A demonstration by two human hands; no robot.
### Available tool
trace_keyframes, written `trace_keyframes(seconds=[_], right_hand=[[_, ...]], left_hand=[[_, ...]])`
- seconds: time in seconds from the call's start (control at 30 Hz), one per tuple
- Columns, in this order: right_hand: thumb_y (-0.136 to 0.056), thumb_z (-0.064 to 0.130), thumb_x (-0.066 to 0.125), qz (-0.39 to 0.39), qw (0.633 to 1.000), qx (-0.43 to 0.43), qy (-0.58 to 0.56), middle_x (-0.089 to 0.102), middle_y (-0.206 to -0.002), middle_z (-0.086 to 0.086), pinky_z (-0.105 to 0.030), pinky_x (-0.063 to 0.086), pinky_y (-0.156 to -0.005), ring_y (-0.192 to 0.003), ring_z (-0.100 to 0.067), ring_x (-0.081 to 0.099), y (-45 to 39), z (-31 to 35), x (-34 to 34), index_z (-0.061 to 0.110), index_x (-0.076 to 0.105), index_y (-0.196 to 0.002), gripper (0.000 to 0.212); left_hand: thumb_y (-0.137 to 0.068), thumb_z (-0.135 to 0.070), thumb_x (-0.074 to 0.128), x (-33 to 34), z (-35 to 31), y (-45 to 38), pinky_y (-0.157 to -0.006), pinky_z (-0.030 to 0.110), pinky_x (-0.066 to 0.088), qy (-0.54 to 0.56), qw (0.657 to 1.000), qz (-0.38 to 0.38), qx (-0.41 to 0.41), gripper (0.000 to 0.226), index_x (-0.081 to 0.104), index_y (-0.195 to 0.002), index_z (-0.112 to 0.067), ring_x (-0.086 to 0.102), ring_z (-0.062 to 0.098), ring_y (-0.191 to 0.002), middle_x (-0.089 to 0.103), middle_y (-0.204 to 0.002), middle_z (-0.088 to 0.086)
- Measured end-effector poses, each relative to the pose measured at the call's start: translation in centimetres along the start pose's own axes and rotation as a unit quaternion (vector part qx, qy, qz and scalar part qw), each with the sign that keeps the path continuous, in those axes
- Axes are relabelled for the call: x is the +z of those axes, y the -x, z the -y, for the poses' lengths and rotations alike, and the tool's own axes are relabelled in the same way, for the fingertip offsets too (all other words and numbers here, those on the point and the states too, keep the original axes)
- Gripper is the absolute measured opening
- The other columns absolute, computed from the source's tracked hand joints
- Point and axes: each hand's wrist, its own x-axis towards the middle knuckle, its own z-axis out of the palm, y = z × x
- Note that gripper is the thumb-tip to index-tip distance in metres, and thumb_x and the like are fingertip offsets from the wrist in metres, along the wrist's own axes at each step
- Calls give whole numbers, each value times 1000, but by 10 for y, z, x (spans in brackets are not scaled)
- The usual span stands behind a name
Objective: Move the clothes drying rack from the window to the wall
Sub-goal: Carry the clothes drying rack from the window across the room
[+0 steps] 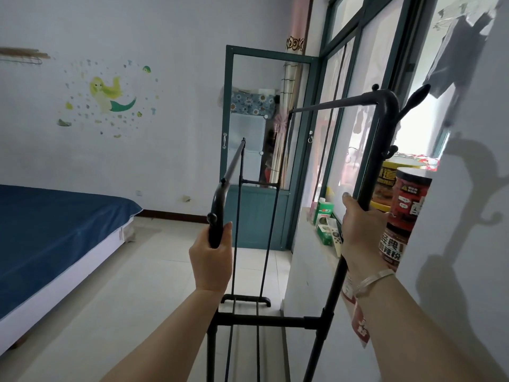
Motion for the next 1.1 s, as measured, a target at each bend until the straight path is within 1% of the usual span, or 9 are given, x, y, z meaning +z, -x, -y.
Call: trace_keyframes(seconds=[0.17, 0.3, 0.43, 0.5, 0.6, 0.7, 0.8, 0.97, 1.1], right_hand=[[-81, 30, 71, 18, 1000, 12, -16, 46, -38, 12, -21, 36, -38, -35, -5, 45, -29, -21, 21, 18, 54, -59, 31], [-79, 35, 72, 22, 1000, 8, -3, 58, -53, 1, -31, 46, -51, -54, -21, 60, -52, -39, 42, 13, 63, -69, 25], [-79, 35, 71, 48, 999, 17, -10, 47, -42, 10, -27, 38, -42, -42, -13, 47, -73, -52, 60, 14, 60, -66, 26], [-81, 33, 70, 56, 998, 12, -6, 46, -39, 10, -30, 40, -43, -43, -18, 47, -80, -58, 67, 14, 58, -61, 30], [-82, 33, 68, 63, 998, 16, -6, 44, -43, 0, -38, 45, -52, -49, -27, 46, -92, -66, 79, 10, 57, -60, 34], [-82, 33, 68, 80, 996, 38, -17, 39, -49, -9, -39, 40, -52, -50, -29, 40, -99, -73, 90, 8, 54, -62, 35], [-83, 32, 68, 84, 995, 51, -21, 36, -50, -6, -37, 34, -51, -52, -27, 35, -106, -78, 100, 10, 50, -65, 34], [-82, 33, 69, 86, 994, 58, -16, 31, -52, -6, -39, 32, -53, -56, -28, 31, -114, -87, 115, 10, 47, -67, 35], [-79, 35, 69, 79, 995, 63, -11, 30, -51, -6, -37, 31, -52, -54, -27, 30, -118, -93, 132, 12, 46, -65, 36]], left_hand=[[-83, -38, 61, 19, 18, -19, -48, 7, 38, -10, 1000, -17, 18, 19, 52, -69, -29, 49, 1, -50, 50, -53, -9], [-85, -36, 62, 36, 37, -36, -49, 9, 39, -18, 999, -33, 18, 21, 52, -68, -28, 48, 3, -50, 50, -53, -8], [-86, -31, 64, 53, 53, -51, -49, 8, 39, -22, 998, -44, 24, 21, 53, -68, -28, 49, 1, -50, 50, -53, -12], [-86, -30, 63, 59, 60, -57, -49, 7, 38, -34, 998, -47, 39, 20, 54, -69, -23, 50, 0, -50, 50, -54, -13], [-86, -28, 64, 67, 73, -66, -50, 5, 39, -45, 996, -57, 51, 21, 54, -70, -19, 51, -2, -51, 49, -54, -15], [-87, -24, 65, 72, 82, -77, -50, 6, 39, -55, 995, -68, 50, 23, 52, -68, -20, 50, -2, -51, 47, -53, -16], [-87, -24, 66, 75, 89, -87, -51, 5, 38, -67, 994, -70, 53, 23, 53, -69, -18, 50, -3, -51, 47, -54, -17], [-84, -41, 58, 79, 101, -101, -53, 5, 41, -58, 993, -68, 72, 29, 57, -72, -15, 53, -4, -56, 51, -57, -17], [-85, -34, 61, 82, 114, -119, -54, 4, 41, -51, 993, -57, 86, 24, 56, -73, -14, 53, -6, -56, 50, -59, -18]])
